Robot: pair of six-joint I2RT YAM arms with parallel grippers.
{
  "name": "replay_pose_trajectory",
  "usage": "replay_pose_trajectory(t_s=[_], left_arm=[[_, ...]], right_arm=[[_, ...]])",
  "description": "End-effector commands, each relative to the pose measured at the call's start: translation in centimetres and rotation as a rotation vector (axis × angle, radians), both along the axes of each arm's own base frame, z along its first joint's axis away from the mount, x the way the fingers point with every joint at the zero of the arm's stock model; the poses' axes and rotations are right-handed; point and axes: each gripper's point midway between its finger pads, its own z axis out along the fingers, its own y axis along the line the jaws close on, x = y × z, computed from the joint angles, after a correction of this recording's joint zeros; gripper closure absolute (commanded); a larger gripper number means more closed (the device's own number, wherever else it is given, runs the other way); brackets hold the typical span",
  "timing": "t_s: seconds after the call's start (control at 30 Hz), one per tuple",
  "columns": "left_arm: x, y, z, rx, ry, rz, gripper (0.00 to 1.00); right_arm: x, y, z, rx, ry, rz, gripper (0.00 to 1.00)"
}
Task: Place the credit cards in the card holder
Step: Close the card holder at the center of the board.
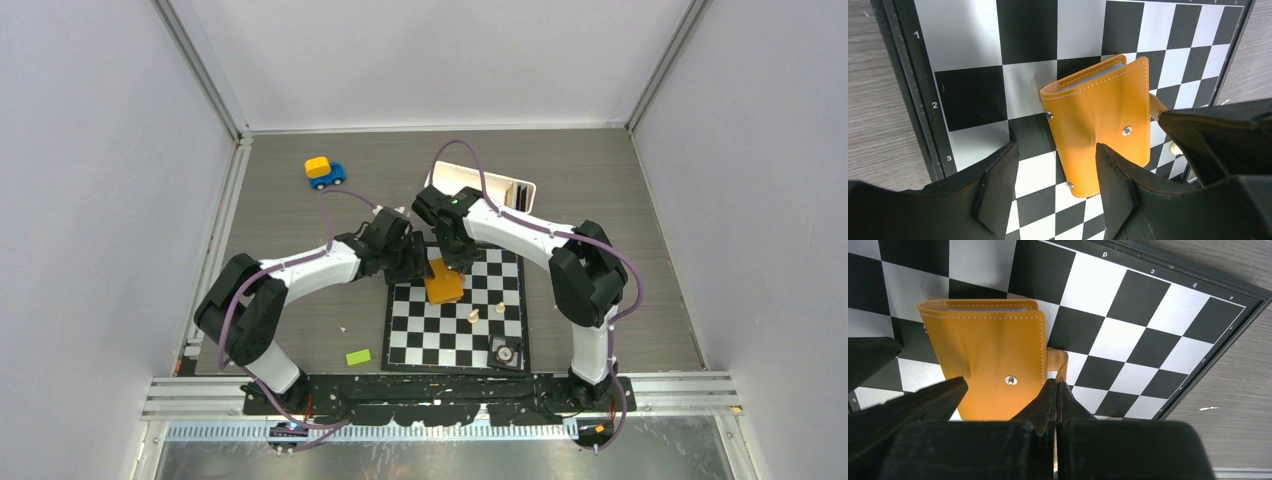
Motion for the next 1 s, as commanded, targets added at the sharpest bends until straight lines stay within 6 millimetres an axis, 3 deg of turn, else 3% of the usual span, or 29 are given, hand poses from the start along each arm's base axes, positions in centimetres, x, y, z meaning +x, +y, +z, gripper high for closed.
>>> replay_pose_trajectory(t_s=[0.0,0.3,0.7,0.97], left_arm=[[0.4,0.2,-0.7,0.070,-0.004,0.001,0.42],[0.5,0.7,-2.0,0.140,0.011,0.018,0.50],[0.1,0.9,-2.9,0.165,0.026,0.020,0.56],[0.0,1.0,-3.0,0.169,0.028,0.022,0.60]], right_arm=[[0.3,0.7,2.5,0.118,-0.058,-0.005,1.00],[0.2,1.7,2.8,0.340,-0.010,-0.035,0.99],[0.0,3.2,1.3,0.513,0.050,-0.057,1.00],[0.4,3.8,2.9,0.578,0.020,-0.059,0.99]])
